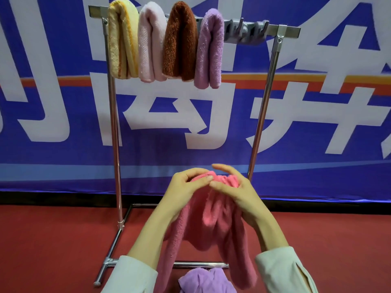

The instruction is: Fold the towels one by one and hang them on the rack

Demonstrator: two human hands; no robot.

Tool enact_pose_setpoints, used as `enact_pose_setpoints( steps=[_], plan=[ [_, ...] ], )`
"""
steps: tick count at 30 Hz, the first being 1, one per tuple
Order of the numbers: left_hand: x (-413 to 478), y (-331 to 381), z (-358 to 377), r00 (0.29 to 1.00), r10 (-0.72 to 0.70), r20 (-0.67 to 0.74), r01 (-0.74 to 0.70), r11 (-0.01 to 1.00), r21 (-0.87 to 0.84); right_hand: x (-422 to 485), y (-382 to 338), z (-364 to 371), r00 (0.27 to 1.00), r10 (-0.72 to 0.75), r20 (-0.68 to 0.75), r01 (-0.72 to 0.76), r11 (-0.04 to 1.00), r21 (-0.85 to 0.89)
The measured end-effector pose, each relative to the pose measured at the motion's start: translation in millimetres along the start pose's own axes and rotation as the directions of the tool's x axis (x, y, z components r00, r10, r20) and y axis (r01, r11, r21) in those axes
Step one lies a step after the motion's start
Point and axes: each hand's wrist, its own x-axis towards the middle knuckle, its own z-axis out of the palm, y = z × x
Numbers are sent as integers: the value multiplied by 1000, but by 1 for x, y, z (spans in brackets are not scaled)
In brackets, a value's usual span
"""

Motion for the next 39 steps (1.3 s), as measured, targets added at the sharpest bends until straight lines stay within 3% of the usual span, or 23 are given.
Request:
enact_pose_setpoints(
  steps=[4,9,16,19,23,27,31,35,39],
  plan=[
    [-1,0,-4,1000,1,17,-1,1000,20,-2,-1,3,999,-8,-54,8,1000,1],
    [1,-11,-10,998,-41,-53,51,978,200,0,0,0,979,-74,-191,85,995,49],
    [3,-18,-27,977,-57,-207,93,981,169,6,-4,-15,902,-62,-427,222,915,336],
    [1,-12,-25,991,-66,-115,77,993,90,9,2,-23,855,-12,-518,225,909,351],
    [-2,-8,-16,985,-153,81,139,978,159,12,8,-28,810,26,-586,233,903,362],
    [0,-10,-8,985,-169,-17,170,985,36,10,7,-26,863,24,-504,173,924,342],
    [2,-8,5,993,-88,-83,86,996,-33,3,4,-18,967,-12,-254,43,992,117],
    [-1,0,15,999,-17,-51,15,1000,-21,-2,1,-10,999,30,-11,-31,997,-69],
    [0,-4,11,997,-18,-71,18,1000,-8,-3,2,-6,998,45,-35,-48,994,-102]
  ],
)
